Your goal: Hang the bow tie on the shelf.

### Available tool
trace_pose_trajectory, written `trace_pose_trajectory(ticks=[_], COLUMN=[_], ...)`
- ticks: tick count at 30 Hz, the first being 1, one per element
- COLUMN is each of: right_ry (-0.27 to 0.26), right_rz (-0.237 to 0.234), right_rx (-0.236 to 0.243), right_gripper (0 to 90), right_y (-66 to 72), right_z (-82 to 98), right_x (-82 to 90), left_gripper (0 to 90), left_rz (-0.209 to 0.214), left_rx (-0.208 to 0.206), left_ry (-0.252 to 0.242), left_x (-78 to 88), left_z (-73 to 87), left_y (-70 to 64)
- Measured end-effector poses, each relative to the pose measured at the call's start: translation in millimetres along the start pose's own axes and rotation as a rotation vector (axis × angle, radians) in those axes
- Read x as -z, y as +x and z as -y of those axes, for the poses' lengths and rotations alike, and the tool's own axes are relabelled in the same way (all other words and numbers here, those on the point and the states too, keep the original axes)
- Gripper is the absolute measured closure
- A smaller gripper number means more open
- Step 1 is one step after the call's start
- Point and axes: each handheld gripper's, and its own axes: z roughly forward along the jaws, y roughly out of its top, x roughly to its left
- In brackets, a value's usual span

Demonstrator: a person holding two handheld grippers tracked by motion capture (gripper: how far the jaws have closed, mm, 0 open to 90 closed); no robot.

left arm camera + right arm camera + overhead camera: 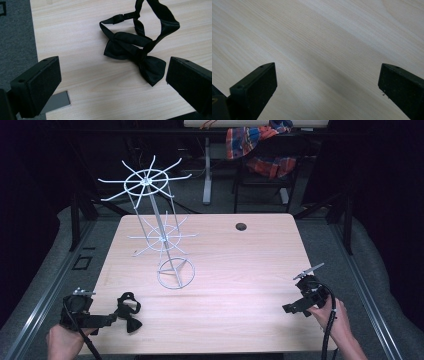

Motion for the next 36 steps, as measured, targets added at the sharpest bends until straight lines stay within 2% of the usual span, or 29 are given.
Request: trace_pose_trajectory(ticks=[3, 5, 11, 23, 36], right_ry=[-0.003, 0.014, 0.013, 0.025, 0.031], right_rz=[-0.003, 0.012, 0.003, 0.017, -0.001], right_rx=[0.0, 0.008, 0.005, 0.013, 0.008], right_gripper=[1.8, 1.8, 1.8, 0.9, 0.9], right_y=[0.1, 0.1, 0.6, 1.1, 1.6], right_z=[-0.1, -0.1, -0.2, -0.7, -1.2], right_x=[-0.4, 0.0, -1.1, -3.5, -4.6], left_gripper=[0.1, 0.1, 0.1, 0.0, 0.0], left_rz=[-0.001, 0.0, 0.003, 0.007, 0.018], left_rx=[-0.003, -0.002, -0.016, -0.02, -0.035], left_ry=[-0.001, -0.002, -0.002, -0.031, -0.055], left_x=[-0.3, -0.5, -0.2, 2.1, 3.1], left_z=[-0.6, -1.1, -2.4, -6.0, -12.9], left_y=[-0.5, -1.1, -3.1, -5.5, -10.2])
